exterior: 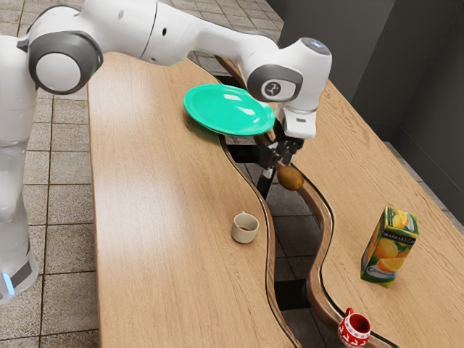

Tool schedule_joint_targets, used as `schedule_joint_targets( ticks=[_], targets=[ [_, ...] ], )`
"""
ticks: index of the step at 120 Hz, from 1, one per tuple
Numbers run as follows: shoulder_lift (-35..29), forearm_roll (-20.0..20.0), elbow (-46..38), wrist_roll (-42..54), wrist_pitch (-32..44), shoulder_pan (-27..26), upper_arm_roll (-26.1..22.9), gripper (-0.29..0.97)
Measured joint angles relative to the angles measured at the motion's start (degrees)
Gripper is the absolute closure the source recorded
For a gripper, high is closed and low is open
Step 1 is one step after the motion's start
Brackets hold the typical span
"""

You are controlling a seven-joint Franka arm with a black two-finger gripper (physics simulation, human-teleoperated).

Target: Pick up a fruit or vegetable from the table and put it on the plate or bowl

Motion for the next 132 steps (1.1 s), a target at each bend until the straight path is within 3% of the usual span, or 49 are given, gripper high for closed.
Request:
schedule_joint_targets(
  ticks=[28, 53, 132],
  targets=[
    [0.4, 0.1, 0.7, 1.6, 1.7, 0.0, 1.1, 0.06],
    [6.2, 0.0, 5.9, 2.7, 3.0, 2.3, 4.3, 0.03],
    [13.3, -2.1, 8.6, 4.5, 9.2, 2.0, 4.0, 0.02]
  ],
)
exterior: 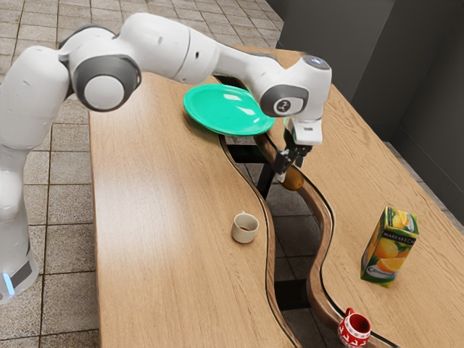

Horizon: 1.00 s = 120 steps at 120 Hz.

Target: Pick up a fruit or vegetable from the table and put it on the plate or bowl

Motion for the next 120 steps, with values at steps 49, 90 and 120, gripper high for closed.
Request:
schedule_joint_targets(
  ticks=[49, 90, 120],
  targets=[
    [3.4, -0.4, 2.3, 0.5, 0.5, 2.9, -2.2, 0.02],
    [5.8, -0.5, 3.6, 0.7, 0.7, 2.9, -2.1, 0.08],
    [5.9, -0.5, 3.7, 0.6, 0.6, 2.9, -2.0, 0.24]
  ],
)
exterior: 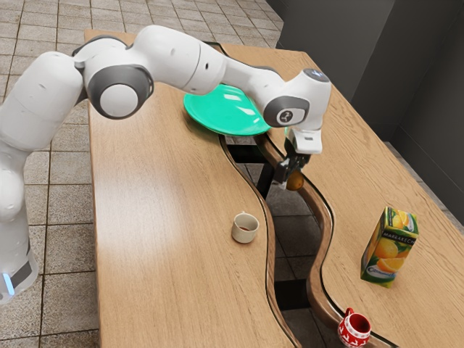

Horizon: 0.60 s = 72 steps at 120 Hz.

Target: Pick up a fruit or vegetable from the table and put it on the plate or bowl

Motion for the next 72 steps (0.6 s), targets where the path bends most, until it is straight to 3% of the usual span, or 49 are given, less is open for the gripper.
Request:
schedule_joint_targets(
  ticks=[25, 43, 72],
  targets=[
    [-0.2, 0.3, 0.6, -0.1, -1.3, -0.1, 0.4, 0.3],
    [-1.1, 0.6, 6.3, -0.2, -4.4, 0.0, 1.4, 0.29],
    [-4.5, 0.2, 12.1, -0.1, -7.3, 1.5, 6.8, 0.3]
  ],
)
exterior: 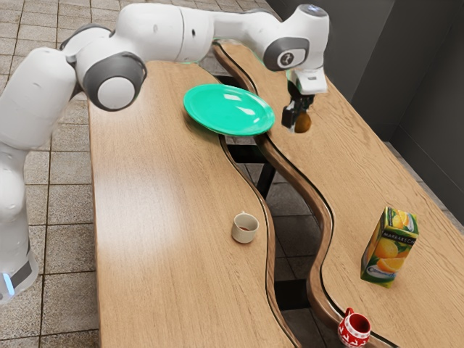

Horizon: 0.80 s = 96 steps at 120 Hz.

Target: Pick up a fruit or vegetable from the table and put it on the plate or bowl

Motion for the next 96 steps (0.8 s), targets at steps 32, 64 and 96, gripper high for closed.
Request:
schedule_joint_targets(
  ticks=[32, 64, 96],
  targets=[
    [-4.4, -3.7, 0.1, 0.2, -1.3, 6.8, 11.5, 0.29],
    [0.9, -7.5, -5.3, 0.2, -0.1, 8.3, 14.3, 0.3],
    [0.1, -8.0, -6.7, 0.1, 0.9, 7.8, 14.2, 0.13]
  ],
)
